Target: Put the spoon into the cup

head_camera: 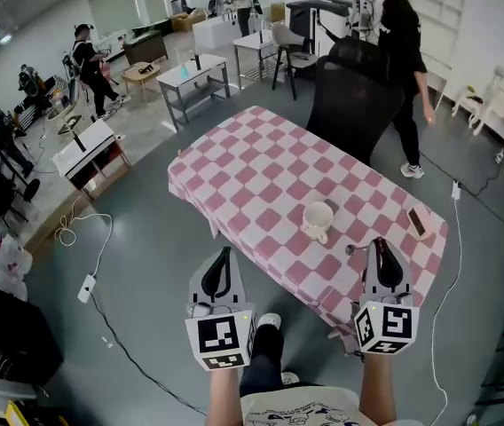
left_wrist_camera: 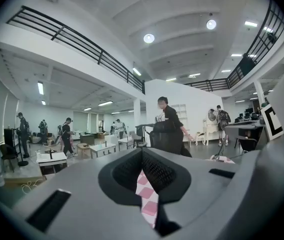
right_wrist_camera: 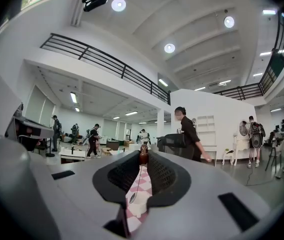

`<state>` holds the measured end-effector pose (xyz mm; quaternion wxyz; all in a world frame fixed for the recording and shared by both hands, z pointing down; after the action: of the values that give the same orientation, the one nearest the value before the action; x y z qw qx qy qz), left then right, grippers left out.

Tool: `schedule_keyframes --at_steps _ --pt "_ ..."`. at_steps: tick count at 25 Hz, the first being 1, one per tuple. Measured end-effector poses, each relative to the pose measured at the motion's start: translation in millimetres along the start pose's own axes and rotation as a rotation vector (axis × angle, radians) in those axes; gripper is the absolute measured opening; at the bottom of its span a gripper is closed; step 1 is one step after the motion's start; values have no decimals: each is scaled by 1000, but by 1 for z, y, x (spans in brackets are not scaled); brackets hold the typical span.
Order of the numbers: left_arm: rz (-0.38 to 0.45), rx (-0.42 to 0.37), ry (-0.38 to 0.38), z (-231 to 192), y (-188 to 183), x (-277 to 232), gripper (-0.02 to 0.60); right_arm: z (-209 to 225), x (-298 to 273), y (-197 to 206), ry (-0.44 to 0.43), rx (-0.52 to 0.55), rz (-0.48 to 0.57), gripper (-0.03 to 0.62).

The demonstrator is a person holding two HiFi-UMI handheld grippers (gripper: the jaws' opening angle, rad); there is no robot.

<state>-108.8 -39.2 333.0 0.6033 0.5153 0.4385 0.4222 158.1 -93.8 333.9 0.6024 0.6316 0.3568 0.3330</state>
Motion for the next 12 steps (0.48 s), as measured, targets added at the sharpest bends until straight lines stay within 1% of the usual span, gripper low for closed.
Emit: schedule_keyframes --at_steps 12 --pt "1 -9 101 -5 -16 -155 11 23 -131 2 67 -5 -23 57"
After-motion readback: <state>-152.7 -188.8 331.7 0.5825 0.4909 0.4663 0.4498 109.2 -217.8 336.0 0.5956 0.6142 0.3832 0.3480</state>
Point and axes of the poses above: the fingertips, and each gripper's own axes: x backward along the fingers, z to its right, y out of its underside, the point moved 1 cm from there along x, backward along the fingers, and after that the axes turned 14 degrees about -y, right-handed, at the moved point
